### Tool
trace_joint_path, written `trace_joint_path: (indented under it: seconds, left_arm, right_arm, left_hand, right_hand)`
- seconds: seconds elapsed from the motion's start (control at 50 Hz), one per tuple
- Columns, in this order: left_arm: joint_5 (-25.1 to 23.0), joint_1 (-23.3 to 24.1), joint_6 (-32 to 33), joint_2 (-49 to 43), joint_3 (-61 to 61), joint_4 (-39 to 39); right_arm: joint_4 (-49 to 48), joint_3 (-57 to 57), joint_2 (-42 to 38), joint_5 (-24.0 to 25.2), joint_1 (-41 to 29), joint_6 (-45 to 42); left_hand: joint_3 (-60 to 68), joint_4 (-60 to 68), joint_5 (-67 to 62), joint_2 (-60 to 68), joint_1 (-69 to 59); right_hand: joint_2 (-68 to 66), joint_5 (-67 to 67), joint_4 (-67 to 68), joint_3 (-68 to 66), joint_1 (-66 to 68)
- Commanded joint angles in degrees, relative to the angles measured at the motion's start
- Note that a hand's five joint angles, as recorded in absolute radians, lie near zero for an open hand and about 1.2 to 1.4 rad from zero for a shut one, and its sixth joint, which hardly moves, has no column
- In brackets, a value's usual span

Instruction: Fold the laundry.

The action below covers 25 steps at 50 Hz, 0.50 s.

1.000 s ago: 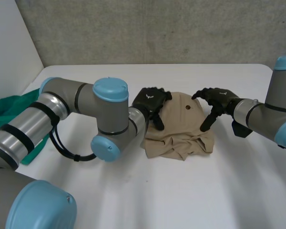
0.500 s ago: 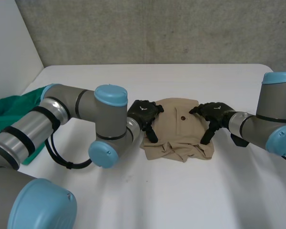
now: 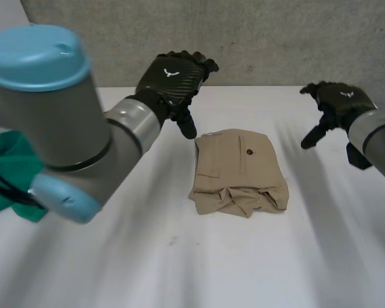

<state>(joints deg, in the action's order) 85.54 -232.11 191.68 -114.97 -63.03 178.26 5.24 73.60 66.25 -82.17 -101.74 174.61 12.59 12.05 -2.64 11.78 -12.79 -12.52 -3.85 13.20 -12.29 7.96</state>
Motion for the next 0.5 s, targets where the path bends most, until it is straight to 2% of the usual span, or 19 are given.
trace_joint_path:
  seconds: [0.02,0.12,0.18,0.4,0.5]
  left_arm:
    - [-8.5,-1.4,-4.7,10.9,-12.9,0.0]
    - [-14.3,-4.0,-11.2,16.6,-20.6,0.2]
    - [-15.4,-4.7,-12.9,18.3,-22.9,0.3]
    - [-15.2,-6.0,-13.5,19.8,-26.9,1.4]
    - [-15.2,-6.2,-13.5,19.3,-28.3,3.1]
  right_arm:
    - [0.2,12.7,3.7,1.0,0.1,7.1]
    - [-0.4,18.6,3.7,6.3,0.9,10.1]
    - [-1.8,21.3,3.6,8.6,0.8,11.6]
    - [-8.8,21.4,-3.7,8.9,0.4,16.5]
    - [-11.6,19.5,-7.1,7.5,0.1,17.5]
  left_hand:
    - [-2.6,-2.0,2.6,-1.8,2.8]
    - [-2.5,-2.0,2.6,-1.7,2.8]
    - [-2.5,-2.0,2.6,-1.7,2.7]
    - [-2.5,-2.0,2.6,-1.7,2.7]
    - [-2.5,-2.0,2.6,-1.7,2.7]
  right_hand:
    - [2.5,3.8,-3.2,2.3,2.0]
    - [2.5,3.8,-3.2,2.3,2.0]
    - [2.5,3.8,-3.2,2.3,2.0]
    - [2.5,3.8,-3.2,2.3,2.0]
    - [1.4,2.8,-2.1,1.2,3.1]
